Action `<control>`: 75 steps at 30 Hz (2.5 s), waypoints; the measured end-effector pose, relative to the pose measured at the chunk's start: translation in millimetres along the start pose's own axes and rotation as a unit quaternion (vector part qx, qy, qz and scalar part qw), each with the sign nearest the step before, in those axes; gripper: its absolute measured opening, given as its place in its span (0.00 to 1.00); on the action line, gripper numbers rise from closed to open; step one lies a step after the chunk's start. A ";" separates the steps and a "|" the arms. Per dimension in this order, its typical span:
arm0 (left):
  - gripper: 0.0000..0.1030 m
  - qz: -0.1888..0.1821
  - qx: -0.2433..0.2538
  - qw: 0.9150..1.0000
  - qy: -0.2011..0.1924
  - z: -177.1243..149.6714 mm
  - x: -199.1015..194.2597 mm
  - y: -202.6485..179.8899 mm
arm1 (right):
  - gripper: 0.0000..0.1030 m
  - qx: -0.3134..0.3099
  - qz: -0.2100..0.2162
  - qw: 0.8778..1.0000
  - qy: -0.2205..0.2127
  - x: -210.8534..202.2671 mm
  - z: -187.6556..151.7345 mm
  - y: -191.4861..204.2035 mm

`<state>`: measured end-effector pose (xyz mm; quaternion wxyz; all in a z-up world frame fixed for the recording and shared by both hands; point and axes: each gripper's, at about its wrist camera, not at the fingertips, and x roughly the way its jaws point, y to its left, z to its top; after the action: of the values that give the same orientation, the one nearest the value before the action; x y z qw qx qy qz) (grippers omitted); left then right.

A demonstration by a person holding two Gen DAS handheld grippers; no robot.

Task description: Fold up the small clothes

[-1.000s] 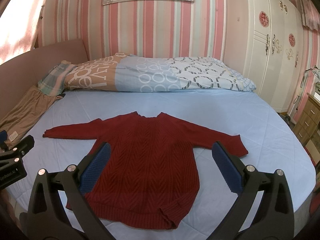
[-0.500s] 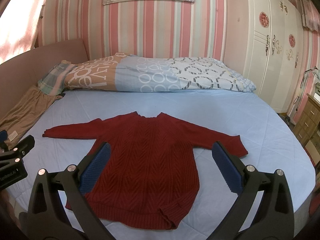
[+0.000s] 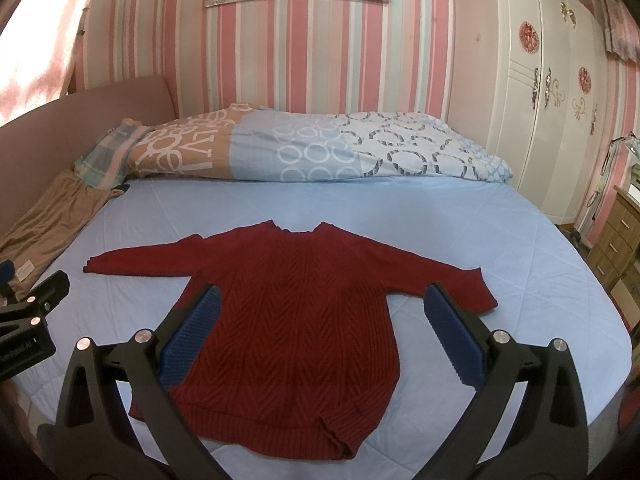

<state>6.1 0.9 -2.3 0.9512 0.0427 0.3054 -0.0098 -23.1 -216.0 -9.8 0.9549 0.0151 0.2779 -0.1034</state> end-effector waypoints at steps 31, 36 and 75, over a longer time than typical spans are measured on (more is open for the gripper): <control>0.98 -0.003 0.034 0.999 0.009 8.1 72.5 -36.5 | 0.97 0.012 -0.011 0.999 0.029 74.4 3.8 -32.2; 0.98 -0.007 0.045 0.999 0.009 14.4 89.6 -47.2 | 0.97 0.016 -0.010 0.999 0.033 93.2 6.2 -40.8; 0.98 -0.152 0.117 0.980 0.053 23.1 275.7 -251.4 | 0.79 0.003 -0.064 0.988 0.138 286.0 -90.5 -239.3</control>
<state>232.4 -249.5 -162.9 0.9097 0.1071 0.3547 -0.1875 115.6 -496.4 -232.1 0.8988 0.0140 0.4070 -0.1622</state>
